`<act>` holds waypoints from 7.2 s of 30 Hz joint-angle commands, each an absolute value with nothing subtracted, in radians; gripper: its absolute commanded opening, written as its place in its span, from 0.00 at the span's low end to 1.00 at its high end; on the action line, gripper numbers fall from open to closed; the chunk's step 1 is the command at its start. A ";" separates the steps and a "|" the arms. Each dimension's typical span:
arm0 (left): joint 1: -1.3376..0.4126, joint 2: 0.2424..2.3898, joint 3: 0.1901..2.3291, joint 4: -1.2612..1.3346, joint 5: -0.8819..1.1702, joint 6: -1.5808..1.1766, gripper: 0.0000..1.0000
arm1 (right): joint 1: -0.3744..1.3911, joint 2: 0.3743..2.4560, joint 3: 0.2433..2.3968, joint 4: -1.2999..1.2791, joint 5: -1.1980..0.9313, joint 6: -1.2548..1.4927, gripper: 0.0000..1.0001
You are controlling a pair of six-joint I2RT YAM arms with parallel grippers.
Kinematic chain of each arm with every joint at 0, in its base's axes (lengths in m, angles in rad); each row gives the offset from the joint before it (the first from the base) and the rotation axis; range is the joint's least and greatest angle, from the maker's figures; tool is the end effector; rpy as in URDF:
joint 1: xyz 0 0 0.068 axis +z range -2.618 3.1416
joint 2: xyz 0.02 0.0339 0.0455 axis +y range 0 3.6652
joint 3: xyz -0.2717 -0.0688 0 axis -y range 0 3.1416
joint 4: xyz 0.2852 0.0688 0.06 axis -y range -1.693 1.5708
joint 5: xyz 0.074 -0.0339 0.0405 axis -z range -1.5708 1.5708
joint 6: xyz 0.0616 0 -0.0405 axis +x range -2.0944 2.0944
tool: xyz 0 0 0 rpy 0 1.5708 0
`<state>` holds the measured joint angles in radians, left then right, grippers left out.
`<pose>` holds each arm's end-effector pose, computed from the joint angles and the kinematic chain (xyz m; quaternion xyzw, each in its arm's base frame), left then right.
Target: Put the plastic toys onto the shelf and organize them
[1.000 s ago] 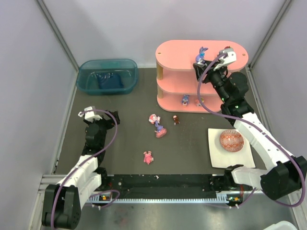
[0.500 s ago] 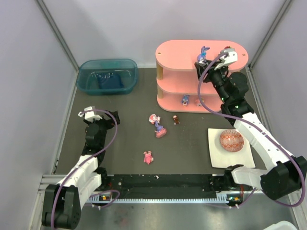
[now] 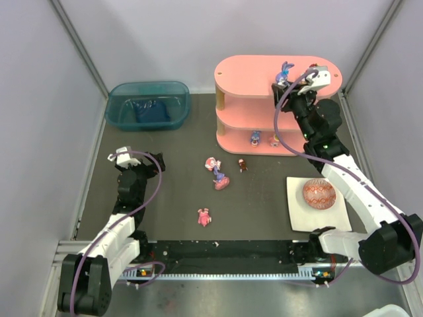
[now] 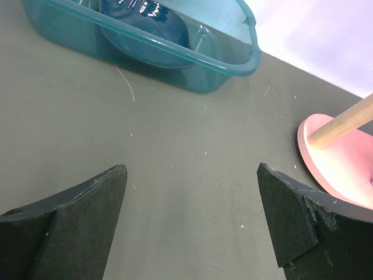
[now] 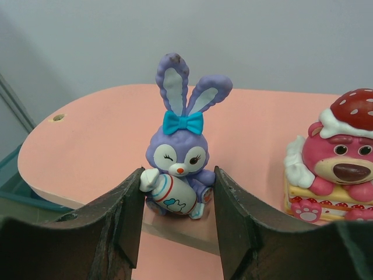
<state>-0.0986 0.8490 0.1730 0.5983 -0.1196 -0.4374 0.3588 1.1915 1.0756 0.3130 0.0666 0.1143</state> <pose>0.2348 -0.0158 0.1753 -0.1635 0.7154 -0.1372 0.6653 0.3221 0.1164 0.4190 -0.0517 0.6322 0.1606 0.7562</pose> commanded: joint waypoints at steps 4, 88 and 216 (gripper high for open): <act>-0.091 0.850 0.170 0.647 -0.110 -0.440 0.99 | 0.380 1.223 1.132 0.331 0.123 0.120 0.27; -0.089 0.847 0.167 0.649 -0.106 -0.440 0.99 | 0.480 1.223 1.183 0.245 0.308 0.063 0.82; -0.087 1.095 0.149 0.911 0.158 -0.561 0.95 | 0.785 2.013 1.601 -0.469 -0.301 -0.597 0.99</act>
